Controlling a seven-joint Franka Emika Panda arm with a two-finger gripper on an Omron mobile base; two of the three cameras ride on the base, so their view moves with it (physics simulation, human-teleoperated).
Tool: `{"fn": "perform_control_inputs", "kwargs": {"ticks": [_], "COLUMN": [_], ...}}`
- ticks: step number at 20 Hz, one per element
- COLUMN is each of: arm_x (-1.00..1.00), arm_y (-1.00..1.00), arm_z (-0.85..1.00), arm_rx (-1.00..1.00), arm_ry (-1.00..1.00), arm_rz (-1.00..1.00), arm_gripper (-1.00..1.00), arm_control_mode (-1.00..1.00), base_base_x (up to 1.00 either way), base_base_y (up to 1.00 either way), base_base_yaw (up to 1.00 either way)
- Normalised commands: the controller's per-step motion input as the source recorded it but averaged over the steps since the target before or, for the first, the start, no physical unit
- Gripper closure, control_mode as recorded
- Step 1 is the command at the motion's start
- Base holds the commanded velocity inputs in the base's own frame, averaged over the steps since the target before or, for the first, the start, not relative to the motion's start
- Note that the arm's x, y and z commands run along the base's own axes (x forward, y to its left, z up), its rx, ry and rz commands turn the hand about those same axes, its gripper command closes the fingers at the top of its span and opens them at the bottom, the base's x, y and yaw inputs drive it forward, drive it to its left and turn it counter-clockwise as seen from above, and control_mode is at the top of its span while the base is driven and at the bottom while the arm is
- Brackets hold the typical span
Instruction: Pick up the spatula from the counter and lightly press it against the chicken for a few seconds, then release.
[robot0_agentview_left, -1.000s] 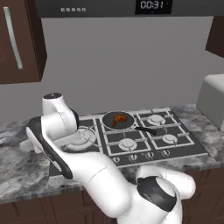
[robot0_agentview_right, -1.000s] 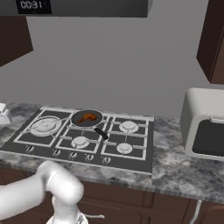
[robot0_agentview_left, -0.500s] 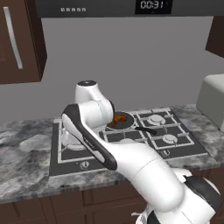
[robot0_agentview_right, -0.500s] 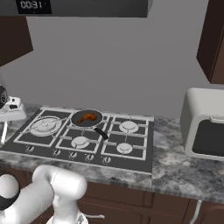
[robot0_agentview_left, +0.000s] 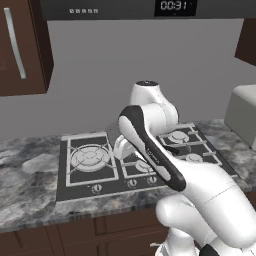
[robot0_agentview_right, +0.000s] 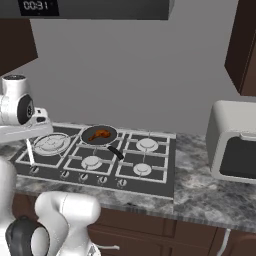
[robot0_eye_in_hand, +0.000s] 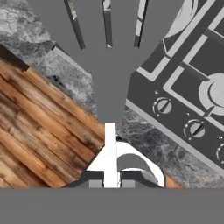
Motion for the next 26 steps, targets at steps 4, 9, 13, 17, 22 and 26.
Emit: {"fn": "perform_control_inputs", "kwargs": {"ticks": [4, 9, 13, 17, 22, 26], "arm_x": [0.0, 0.0, 0.0, 0.03, 0.48, 0.63], "arm_y": [-0.92, -0.93, -0.9, -0.82, -0.35, -0.16], "arm_z": [0.24, 0.19, 0.05, 0.11, 0.01, -0.01], "arm_rx": [0.04, 0.0, 0.0, 0.0, 0.09, 0.01], "arm_ry": [0.0, 0.04, 0.0, 0.09, 0.15, 0.05], "arm_rz": [0.15, 0.1, 0.12, 0.07, 0.0, 0.0], "arm_gripper": [1.0, 1.0, 1.0, 1.0, 1.0, 1.0], "arm_control_mode": [-1.0, -1.0, -1.0, -1.0, -1.0, -1.0], "base_base_x": [0.0, 0.0, 0.0, 0.0, 0.0, 0.0], "base_base_y": [0.0, 0.0, 0.0, 0.0, 0.0, 0.0], "base_base_yaw": [0.0, 0.0, 0.0, 0.0, 0.0, 0.0]}}
